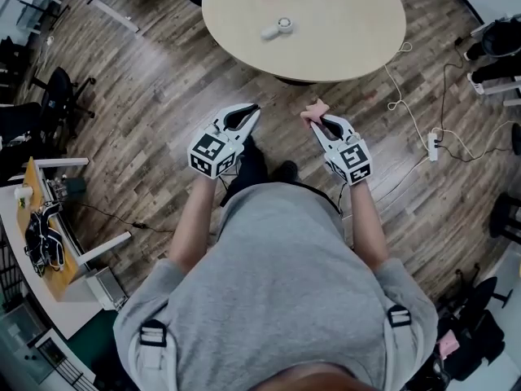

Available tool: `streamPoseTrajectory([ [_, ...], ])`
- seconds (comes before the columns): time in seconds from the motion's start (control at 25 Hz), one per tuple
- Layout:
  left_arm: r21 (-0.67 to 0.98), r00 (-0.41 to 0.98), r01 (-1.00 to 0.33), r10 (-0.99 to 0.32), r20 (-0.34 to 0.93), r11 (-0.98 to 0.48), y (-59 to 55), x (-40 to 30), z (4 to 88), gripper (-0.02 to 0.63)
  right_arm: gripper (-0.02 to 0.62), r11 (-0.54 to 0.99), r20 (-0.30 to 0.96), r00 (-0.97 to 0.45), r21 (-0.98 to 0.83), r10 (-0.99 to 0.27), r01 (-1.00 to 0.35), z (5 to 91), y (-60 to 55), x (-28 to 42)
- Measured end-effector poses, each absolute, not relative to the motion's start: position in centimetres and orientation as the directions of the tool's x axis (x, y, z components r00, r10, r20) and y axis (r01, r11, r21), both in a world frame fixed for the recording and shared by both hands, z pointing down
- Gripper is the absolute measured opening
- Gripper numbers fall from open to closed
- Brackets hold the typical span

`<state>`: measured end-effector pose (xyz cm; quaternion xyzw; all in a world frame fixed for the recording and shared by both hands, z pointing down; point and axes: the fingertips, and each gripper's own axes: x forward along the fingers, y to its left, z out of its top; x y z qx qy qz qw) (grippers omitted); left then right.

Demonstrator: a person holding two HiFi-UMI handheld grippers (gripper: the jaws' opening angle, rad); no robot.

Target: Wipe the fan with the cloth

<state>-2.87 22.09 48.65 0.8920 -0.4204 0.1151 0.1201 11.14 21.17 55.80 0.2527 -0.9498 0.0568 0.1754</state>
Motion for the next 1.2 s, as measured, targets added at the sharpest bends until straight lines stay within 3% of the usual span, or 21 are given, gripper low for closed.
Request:
streamPoseTrajectory([
  [0.2, 0.126, 0.632, -0.768, -0.710, 0.312, -0.628, 22.1, -2.2, 48.8, 0.035, 0.041, 0.853, 0.358, -0.802, -0.033, -0.477, -0.522, 56.1, 21.4, 11.8],
  [0.6, 0.113, 0.632, -0.765, -0.704, 0.323, -0.634, 21.1, -1.7, 48.6, 0.204, 0.041, 0.841, 0.355, -0.794, -0.035, -0.494, -0.540, 56.0, 21.1, 12.5],
  [0.8, 0.106, 0.614, -0.780, -0.721, 0.322, -0.617, 20.3, -2.3, 48.8, 0.258, 0.041, 0.841, 0.354, -0.793, -0.032, -0.496, -0.540, 55.9, 20.6, 12.4],
  [1.2, 0.096, 0.590, -0.799, -0.741, 0.321, -0.594, 18.3, -3.0, 49.1, 0.308, 0.041, 0.840, 0.356, -0.791, -0.030, -0.497, -0.541, 56.3, 19.1, 12.6],
])
